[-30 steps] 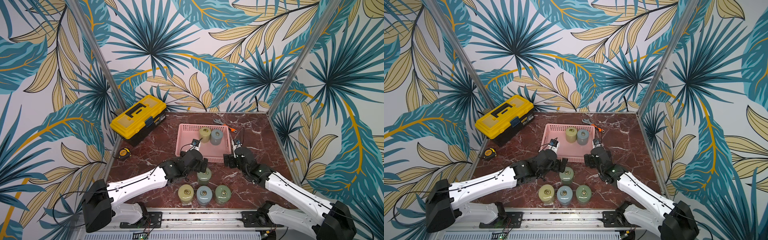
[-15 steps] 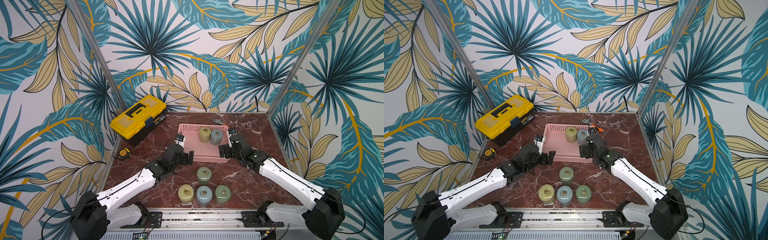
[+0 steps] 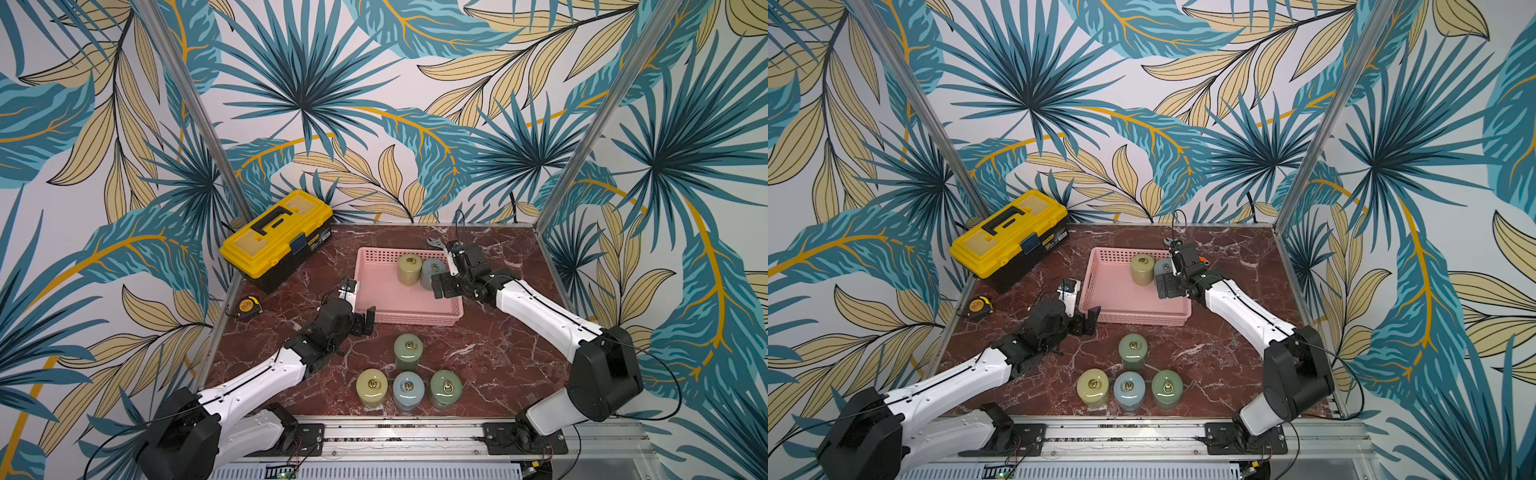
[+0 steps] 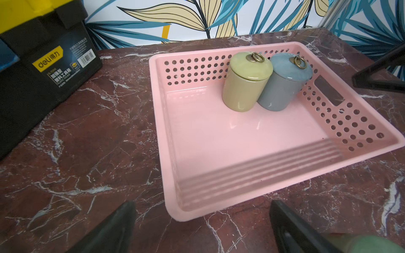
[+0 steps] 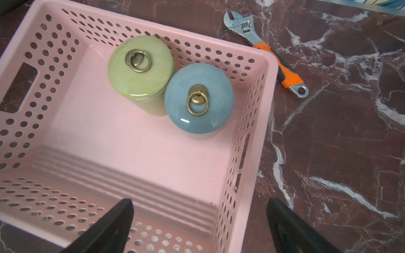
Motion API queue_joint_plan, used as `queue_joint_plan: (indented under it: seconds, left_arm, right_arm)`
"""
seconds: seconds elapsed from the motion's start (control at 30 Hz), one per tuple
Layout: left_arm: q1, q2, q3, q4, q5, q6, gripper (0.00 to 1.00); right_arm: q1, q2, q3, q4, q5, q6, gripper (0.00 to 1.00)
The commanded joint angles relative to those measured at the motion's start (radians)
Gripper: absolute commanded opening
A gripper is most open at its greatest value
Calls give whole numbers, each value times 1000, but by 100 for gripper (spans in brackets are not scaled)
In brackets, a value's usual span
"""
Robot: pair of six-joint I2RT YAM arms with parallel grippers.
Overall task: Take the tea canister out of the basket
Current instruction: Place the tea canister at the center of the board, then pick up the tea canister from the basket.
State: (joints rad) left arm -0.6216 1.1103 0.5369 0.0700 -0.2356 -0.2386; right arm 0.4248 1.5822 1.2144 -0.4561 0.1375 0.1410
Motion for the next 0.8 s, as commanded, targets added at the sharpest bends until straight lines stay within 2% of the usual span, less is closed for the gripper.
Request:
queue_joint_plan:
  seconds: [0.0, 0.37, 0.77]
  left_arm:
    - [5, -36, -24, 71, -30, 31, 100]
    - [5, -61, -41, 80, -50, 45, 100]
    - [5, -26, -40, 96, -58, 53, 100]
  right_arm:
    - [-10, 49, 48, -33, -21, -44, 99]
    - [-38, 226, 188, -35, -56, -111, 99]
    - [-54, 345, 290, -37, -91, -141, 99]
